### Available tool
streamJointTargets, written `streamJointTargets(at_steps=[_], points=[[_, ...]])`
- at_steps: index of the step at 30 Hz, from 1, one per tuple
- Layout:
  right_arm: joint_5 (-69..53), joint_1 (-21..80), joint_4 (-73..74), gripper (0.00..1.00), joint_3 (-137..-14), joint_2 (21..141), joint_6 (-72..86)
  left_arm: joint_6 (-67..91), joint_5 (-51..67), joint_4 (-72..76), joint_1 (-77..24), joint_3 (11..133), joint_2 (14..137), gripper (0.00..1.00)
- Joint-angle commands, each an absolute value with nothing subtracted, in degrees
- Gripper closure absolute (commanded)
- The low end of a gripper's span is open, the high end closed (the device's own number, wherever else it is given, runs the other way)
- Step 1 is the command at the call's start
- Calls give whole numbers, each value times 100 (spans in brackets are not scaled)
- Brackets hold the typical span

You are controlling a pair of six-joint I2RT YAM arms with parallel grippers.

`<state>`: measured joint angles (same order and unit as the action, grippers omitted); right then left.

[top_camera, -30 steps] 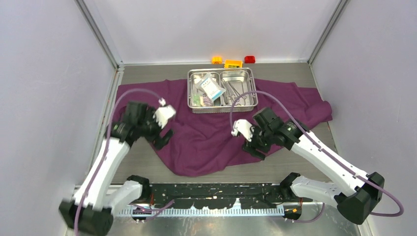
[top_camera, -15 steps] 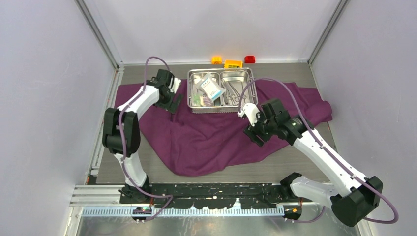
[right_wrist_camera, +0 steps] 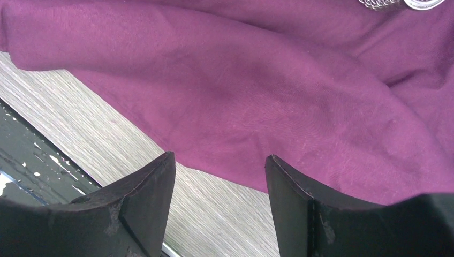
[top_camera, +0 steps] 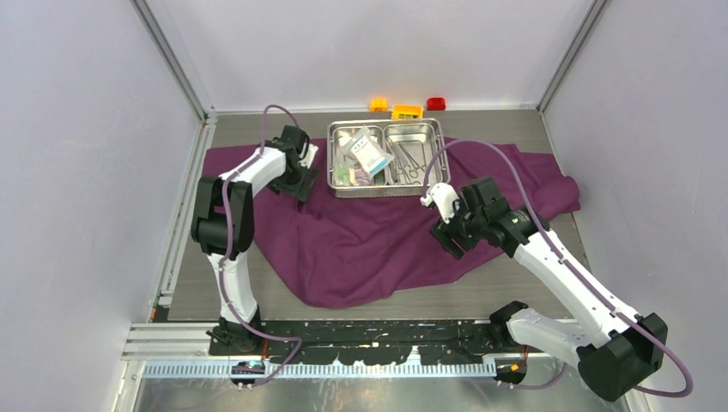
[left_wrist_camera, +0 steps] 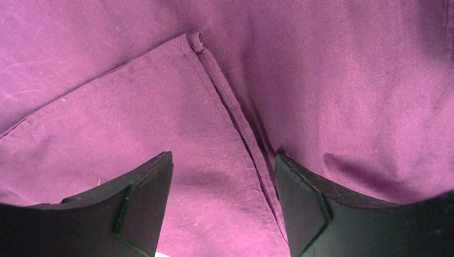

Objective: Open and lay out the surgical kit
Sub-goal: Open the surgical kit at the center of the board.

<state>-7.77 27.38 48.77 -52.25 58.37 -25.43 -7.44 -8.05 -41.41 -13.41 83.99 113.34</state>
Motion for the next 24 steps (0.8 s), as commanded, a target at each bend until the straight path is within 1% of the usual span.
streamJointTargets(at_steps=[1, 6, 10, 17, 20, 23, 24], points=[[-800, 2701, 4660, 33, -5230, 5716, -2466, -670, -838, -4116, -1222, 8396, 11365, 33], [-809, 2690, 4625, 33, -5238, 5765, -2477, -630, -566, -4167, -1069, 8329, 11370, 51], [-813, 2670, 4566, 33, -5221, 5846, -2473, -617, -381, -4203, -969, 8262, 11289, 59], [-845, 2641, 4479, 33, -5203, 5919, -2473, -539, 57, -4268, -871, 8225, 11305, 69], [-845, 2635, 4482, 33, -5195, 5931, -2474, -519, 292, -4350, -861, 8302, 11387, 80], [-807, 2632, 4482, 33, -5183, 5878, -2470, -489, 431, -4404, -790, 8346, 11336, 99], [-793, 2624, 4482, 33, -5185, 5861, -2468, -472, 465, -4397, -750, 8335, 11285, 100]])
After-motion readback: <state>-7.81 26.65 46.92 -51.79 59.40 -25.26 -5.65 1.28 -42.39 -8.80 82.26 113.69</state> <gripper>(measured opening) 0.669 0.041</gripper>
